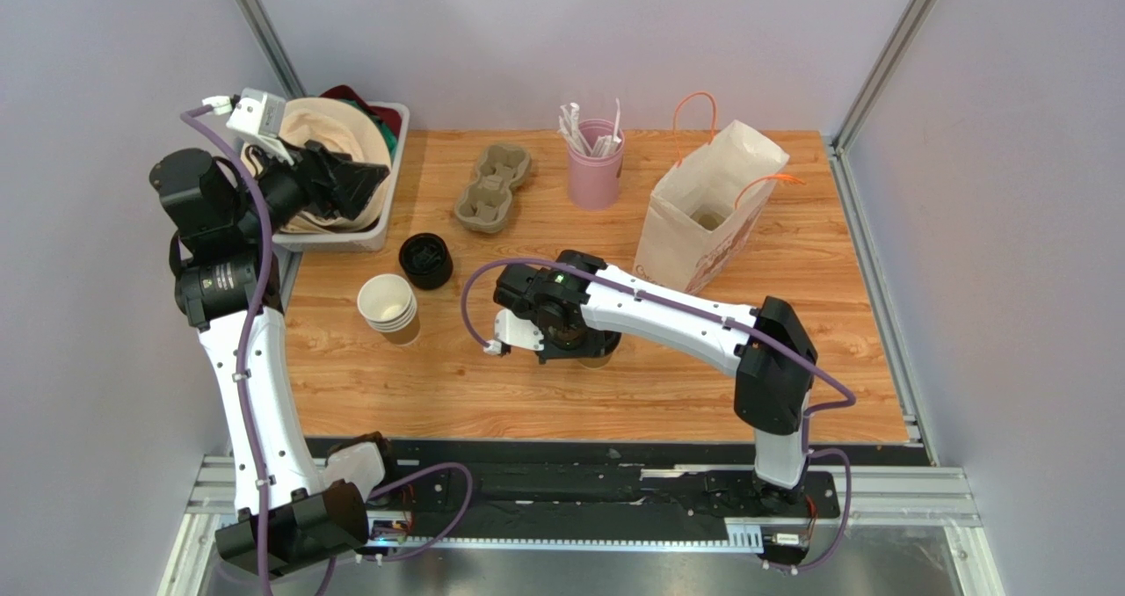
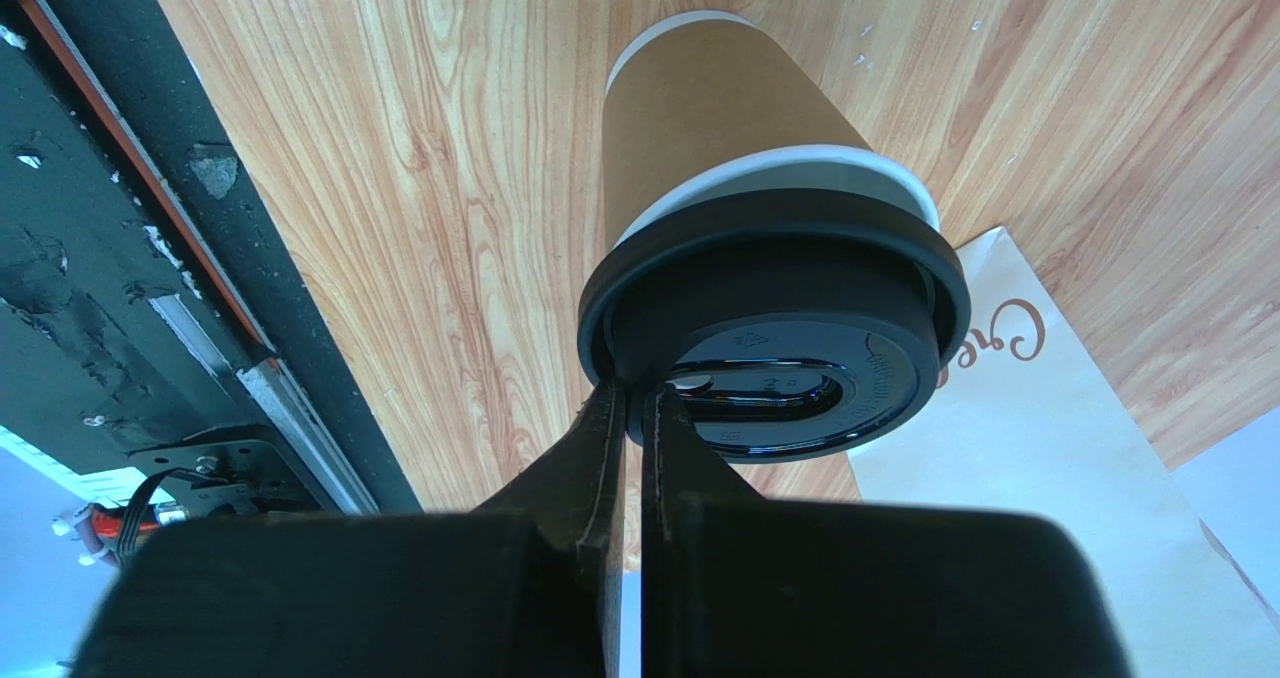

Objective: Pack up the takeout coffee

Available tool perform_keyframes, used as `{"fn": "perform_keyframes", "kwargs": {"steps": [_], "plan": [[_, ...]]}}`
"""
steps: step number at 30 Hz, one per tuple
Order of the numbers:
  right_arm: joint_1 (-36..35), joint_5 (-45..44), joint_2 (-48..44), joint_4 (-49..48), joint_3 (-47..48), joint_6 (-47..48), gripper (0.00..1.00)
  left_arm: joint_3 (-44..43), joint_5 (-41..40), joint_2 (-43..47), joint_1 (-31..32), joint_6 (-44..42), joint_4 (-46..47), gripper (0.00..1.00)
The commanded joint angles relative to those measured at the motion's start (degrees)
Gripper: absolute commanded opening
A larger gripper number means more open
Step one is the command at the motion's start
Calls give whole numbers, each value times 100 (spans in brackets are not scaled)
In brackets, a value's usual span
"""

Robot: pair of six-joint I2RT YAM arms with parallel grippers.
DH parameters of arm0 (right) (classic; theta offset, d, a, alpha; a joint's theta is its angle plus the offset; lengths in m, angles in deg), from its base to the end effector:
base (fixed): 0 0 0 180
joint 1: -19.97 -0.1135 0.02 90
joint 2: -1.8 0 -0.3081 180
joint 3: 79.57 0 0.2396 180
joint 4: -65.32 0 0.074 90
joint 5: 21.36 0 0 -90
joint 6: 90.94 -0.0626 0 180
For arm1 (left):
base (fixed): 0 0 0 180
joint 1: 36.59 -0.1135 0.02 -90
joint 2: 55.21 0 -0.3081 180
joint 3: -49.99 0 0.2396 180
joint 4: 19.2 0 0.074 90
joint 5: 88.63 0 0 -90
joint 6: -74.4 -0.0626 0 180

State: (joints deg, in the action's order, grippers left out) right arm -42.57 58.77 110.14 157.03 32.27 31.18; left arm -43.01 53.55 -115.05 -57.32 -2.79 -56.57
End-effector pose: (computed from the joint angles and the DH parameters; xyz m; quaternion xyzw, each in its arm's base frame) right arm 0.1757 0.3148 0.2850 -0.7315 0.6762 -0.0789 0.0376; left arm 0.1839 0.0167 0.5027 0.0968 0.7163 -0.2792 0.6321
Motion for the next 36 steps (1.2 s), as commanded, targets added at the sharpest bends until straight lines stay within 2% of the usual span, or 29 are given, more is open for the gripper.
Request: {"fn": "perform_keyframes", "kwargs": {"steps": [1, 16, 36], "plan": [[14, 81, 3, 620, 13, -127, 0, 36, 81, 77, -63, 89, 187, 78], [23, 99, 100, 602, 83, -136, 7, 107, 134, 77, -63, 142, 231, 78], [14, -68, 153, 541, 250, -180, 23, 133, 152, 95, -54, 151, 257, 78]]}}
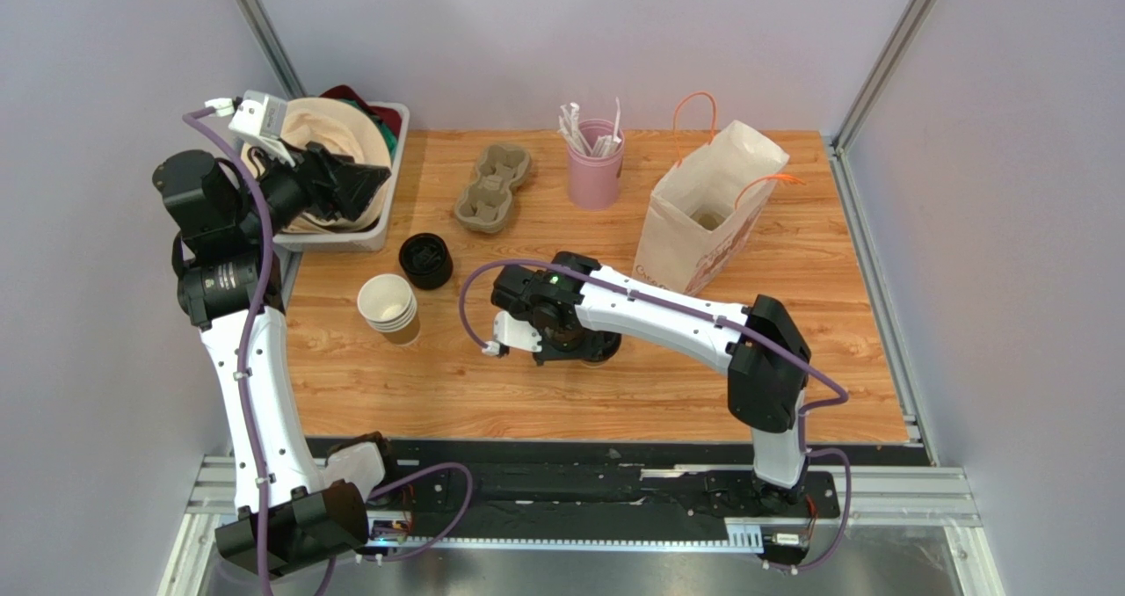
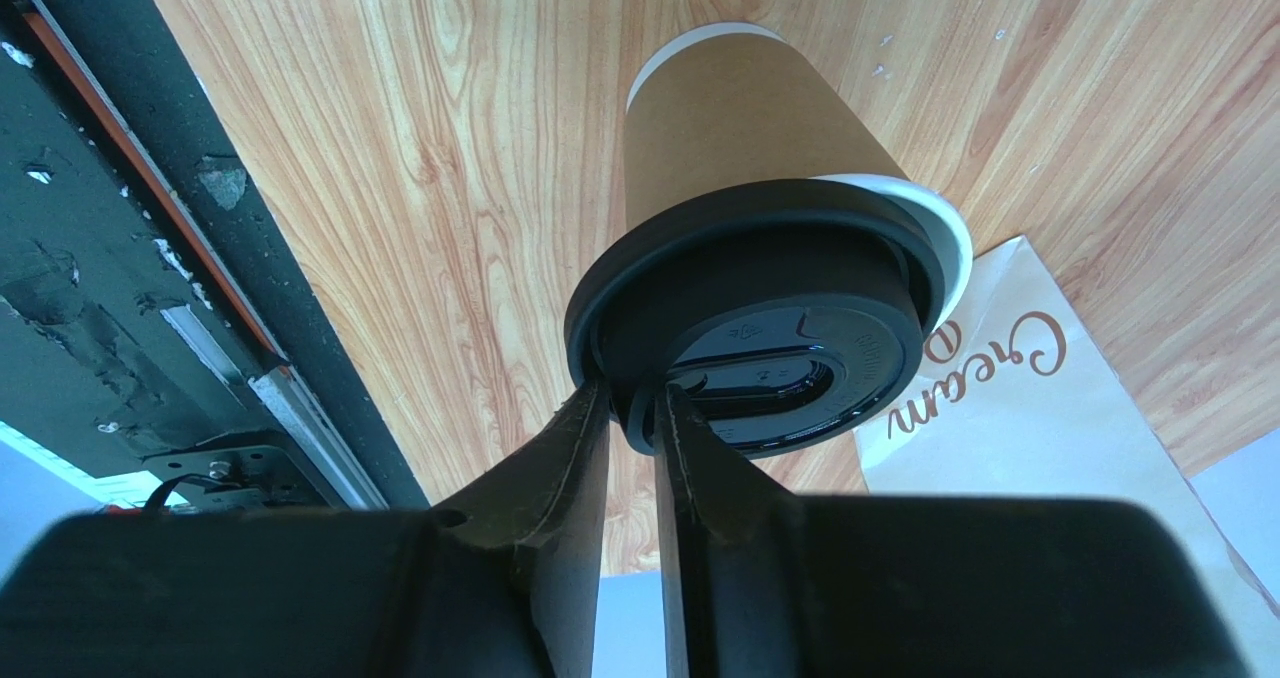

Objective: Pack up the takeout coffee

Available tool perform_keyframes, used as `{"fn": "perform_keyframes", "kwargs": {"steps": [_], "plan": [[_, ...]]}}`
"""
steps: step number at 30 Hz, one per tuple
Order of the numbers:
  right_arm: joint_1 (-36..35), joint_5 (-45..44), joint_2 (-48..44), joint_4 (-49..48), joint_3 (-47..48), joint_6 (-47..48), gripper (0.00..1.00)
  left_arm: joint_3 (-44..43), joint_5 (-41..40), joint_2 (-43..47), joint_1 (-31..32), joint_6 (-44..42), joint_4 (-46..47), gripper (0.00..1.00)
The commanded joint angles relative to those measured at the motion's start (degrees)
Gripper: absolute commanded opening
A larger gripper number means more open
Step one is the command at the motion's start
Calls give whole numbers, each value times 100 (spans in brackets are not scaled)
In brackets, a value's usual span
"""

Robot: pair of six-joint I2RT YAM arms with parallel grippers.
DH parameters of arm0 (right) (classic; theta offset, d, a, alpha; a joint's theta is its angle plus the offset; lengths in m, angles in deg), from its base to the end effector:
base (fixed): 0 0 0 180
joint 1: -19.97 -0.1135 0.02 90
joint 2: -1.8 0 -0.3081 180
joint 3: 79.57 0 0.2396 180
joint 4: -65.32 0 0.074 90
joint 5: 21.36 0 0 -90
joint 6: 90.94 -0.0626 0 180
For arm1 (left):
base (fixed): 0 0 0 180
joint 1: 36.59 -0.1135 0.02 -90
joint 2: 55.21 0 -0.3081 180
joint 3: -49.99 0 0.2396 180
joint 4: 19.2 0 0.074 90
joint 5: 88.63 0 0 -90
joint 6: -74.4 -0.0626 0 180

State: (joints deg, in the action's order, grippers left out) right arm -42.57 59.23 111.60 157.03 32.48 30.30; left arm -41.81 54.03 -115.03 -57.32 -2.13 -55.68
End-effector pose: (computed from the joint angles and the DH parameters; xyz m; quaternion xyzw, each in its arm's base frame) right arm 0.1774 0.3192 0.2770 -0.7273 0.6814 -0.0777 0.0266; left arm 0.1859 0.0172 0.4979 0.0942 0.7176 -0.2865 0.6278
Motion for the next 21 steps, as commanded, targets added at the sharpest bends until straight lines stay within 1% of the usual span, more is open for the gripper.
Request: {"fn": "perform_keyframes", "kwargs": {"steps": [1, 5, 21], "plan": [[23, -122, 15, 532, 237, -101, 25, 22, 104, 92, -54, 85, 167, 78], [32, -228, 15, 506, 299, -127, 28, 22, 112, 92, -63, 94, 168, 78], [41, -518, -20, 356, 343, -180, 28, 22, 121, 101, -54, 103, 176, 78]]}}
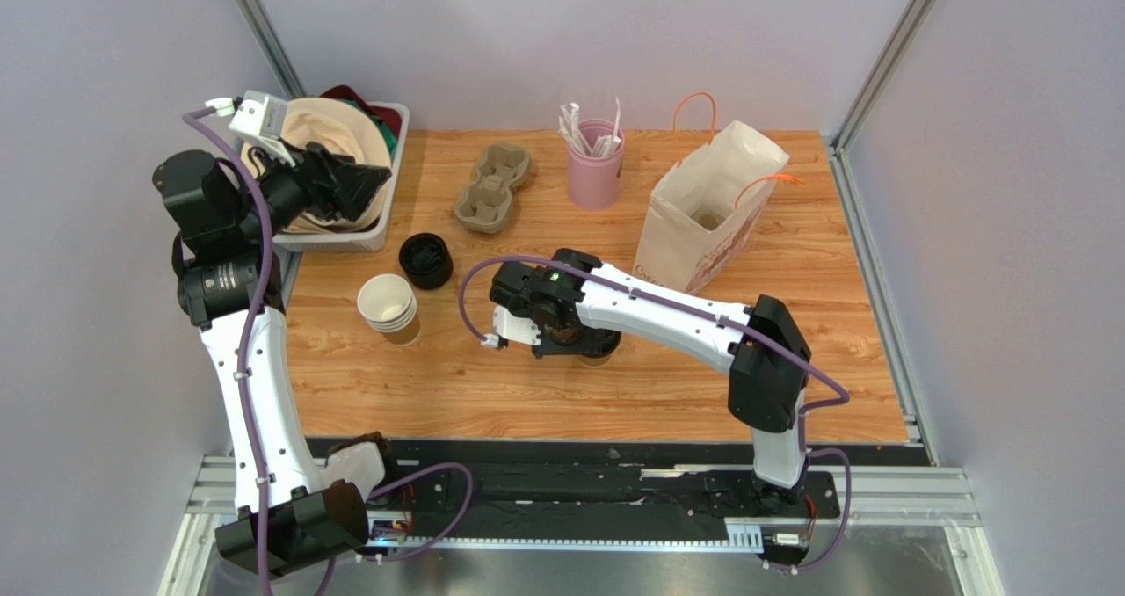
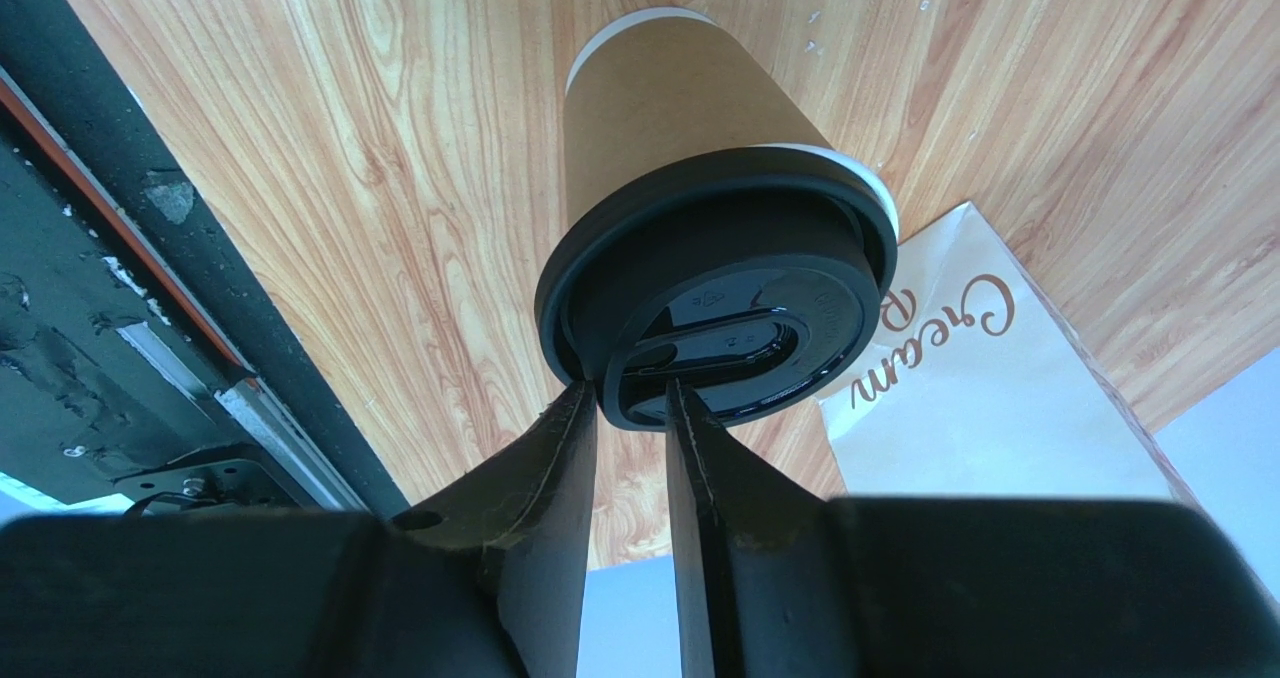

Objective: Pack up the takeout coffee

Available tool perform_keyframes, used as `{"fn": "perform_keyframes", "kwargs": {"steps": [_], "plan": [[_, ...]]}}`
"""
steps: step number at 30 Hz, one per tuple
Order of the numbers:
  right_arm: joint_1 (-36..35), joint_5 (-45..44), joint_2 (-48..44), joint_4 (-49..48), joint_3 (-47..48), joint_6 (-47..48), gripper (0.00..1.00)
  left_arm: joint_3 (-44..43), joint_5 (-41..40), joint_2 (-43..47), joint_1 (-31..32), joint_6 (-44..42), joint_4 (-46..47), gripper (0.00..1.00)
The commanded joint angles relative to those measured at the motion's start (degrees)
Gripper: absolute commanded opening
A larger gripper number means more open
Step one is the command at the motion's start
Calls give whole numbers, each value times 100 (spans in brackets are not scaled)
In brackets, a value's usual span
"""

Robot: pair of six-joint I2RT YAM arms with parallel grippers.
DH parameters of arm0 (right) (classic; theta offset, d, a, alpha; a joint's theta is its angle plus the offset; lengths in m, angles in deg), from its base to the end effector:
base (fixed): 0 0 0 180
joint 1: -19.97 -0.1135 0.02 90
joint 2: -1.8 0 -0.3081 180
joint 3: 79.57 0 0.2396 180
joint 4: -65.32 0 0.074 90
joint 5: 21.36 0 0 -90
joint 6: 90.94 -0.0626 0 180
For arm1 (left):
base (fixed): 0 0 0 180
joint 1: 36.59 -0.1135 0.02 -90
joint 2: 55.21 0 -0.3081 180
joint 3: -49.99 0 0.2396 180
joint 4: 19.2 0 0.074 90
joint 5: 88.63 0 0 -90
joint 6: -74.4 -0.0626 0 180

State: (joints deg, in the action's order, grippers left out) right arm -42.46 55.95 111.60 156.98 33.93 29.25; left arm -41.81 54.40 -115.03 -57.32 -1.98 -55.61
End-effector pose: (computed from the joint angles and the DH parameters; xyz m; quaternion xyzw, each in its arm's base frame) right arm 0.1826 0.3201 0.2839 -0.7172 0.6878 -0.1012 0.0477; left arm 0.1857 0.0168 0.4981 0.0958 0.7170 -0.2893 0.6270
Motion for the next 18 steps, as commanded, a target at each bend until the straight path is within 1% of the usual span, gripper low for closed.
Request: {"fn": "perform_keyframes", "kwargs": {"steps": [1, 18], "plan": [[30, -208, -20, 352, 199, -75, 28, 22, 84, 93, -54, 87, 170, 78], [38, -348, 15, 325, 242, -102, 28, 57, 93, 119, -54, 105, 187, 78]]}}
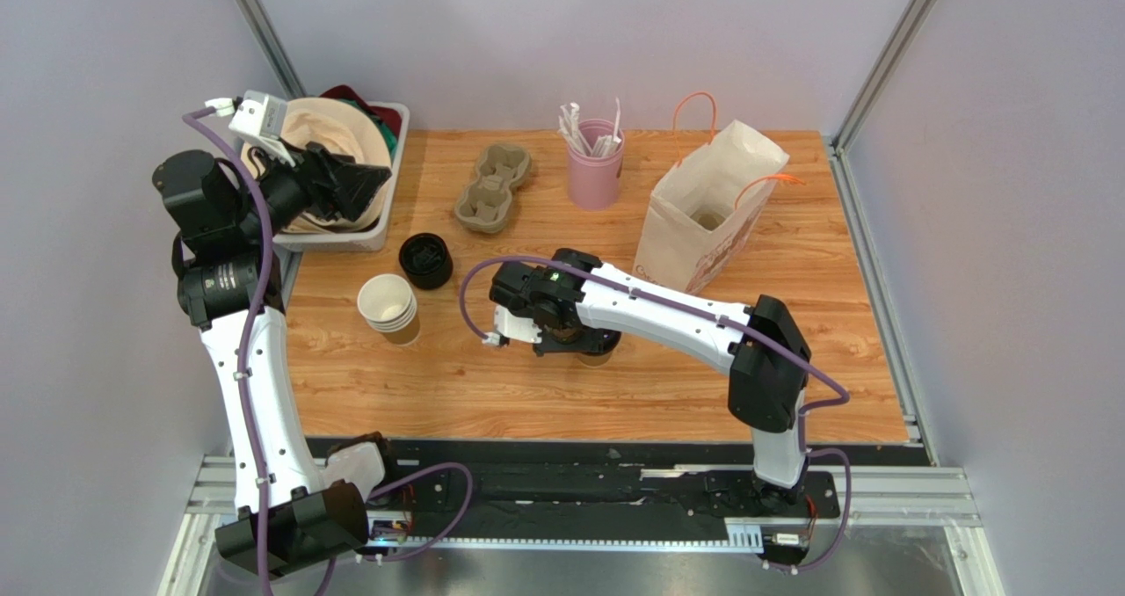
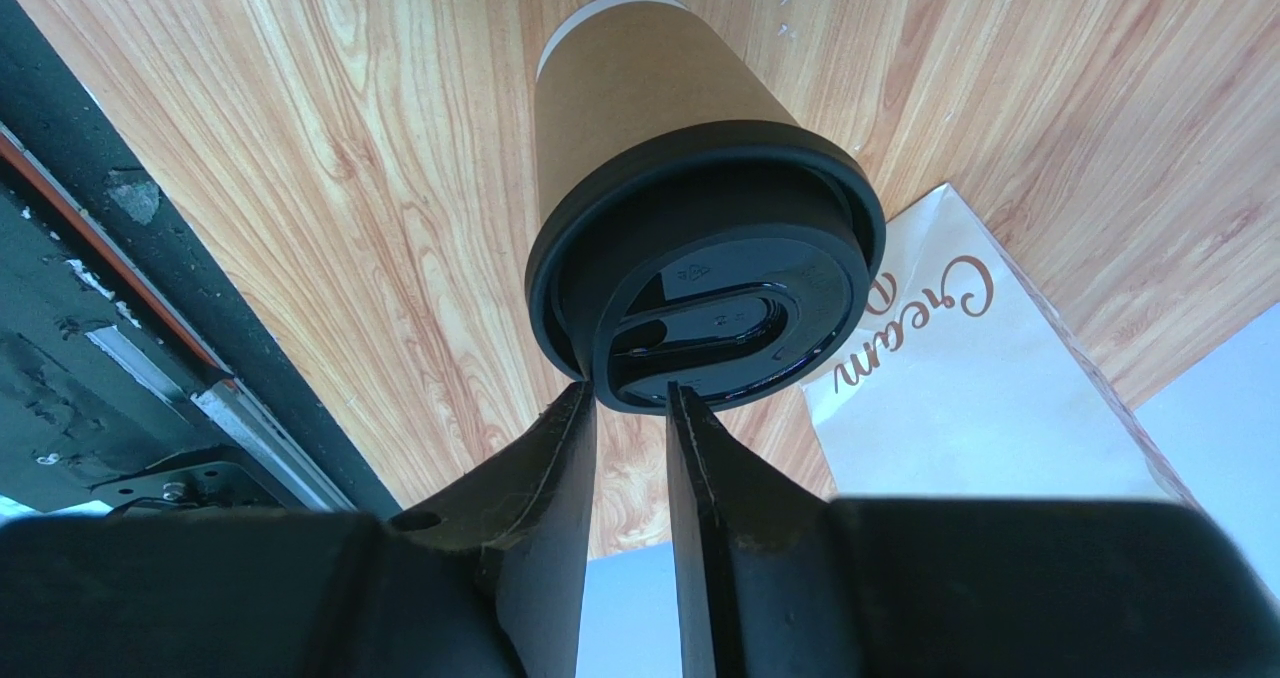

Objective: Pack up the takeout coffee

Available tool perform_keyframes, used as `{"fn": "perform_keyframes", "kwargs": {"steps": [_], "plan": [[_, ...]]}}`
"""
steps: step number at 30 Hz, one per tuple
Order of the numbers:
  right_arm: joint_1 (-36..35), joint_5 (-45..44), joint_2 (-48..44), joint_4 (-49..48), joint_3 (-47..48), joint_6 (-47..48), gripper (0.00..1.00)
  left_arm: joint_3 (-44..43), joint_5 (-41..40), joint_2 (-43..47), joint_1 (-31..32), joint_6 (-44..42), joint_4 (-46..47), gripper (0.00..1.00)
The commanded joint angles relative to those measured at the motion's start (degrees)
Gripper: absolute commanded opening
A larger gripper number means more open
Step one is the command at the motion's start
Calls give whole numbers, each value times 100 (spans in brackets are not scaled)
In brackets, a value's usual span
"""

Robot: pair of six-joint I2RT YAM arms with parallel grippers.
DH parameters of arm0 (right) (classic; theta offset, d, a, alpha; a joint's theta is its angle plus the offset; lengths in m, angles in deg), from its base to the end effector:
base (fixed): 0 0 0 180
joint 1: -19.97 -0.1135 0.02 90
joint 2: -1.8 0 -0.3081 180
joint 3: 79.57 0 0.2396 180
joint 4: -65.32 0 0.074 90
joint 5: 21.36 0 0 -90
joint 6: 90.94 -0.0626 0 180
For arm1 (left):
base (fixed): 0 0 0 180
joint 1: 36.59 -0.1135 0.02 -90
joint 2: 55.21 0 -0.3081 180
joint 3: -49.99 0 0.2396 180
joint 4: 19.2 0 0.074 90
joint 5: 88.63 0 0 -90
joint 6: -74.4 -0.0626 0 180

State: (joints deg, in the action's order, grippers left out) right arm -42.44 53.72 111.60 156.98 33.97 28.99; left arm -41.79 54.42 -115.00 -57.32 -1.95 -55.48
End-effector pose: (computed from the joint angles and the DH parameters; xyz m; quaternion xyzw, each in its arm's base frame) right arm 0.1849 0.3190 0.2846 -0.7135 0.6882 -0.1196 0.0536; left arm 0.1856 0.0167 0.4983 0.0963 0.7164 -0.2892 0.6276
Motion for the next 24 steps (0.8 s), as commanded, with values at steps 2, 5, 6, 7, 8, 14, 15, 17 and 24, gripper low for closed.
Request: {"fn": "perform_keyframes", "kwargs": {"steps": [2, 5, 6, 7, 8, 14, 15, 17, 24], "plan": [[45, -143, -2, 343, 247, -75, 28, 55, 91, 125, -54, 94, 174, 78], [71, -100, -107, 387, 352, -75, 29, 63, 91, 117, -63, 94, 174, 78], [80, -64, -160, 439, 422, -75, 29, 55, 91, 117, -54, 103, 183, 78], [98, -29, -326, 466, 597, -75, 29, 72, 108, 108, -63, 103, 200, 78], [150, 102, -423, 492, 694, -67, 30, 81, 117, 99, -63, 112, 218, 78], [527, 761, -1381, 502, 1169, -49, 54, 142, 363, 73, -45, 226, 332, 92], [598, 841, -1504, 397, 1144, -75, 57, 169, 424, 73, -45, 252, 367, 94], [817, 1051, -1882, 212, 943, -137, 67, 186, 442, 64, 42, 270, 394, 97], [1942, 1948, -2928, -982, -93, -637, 76, -190, -486, -111, 1341, -625, -613, 98]]}}
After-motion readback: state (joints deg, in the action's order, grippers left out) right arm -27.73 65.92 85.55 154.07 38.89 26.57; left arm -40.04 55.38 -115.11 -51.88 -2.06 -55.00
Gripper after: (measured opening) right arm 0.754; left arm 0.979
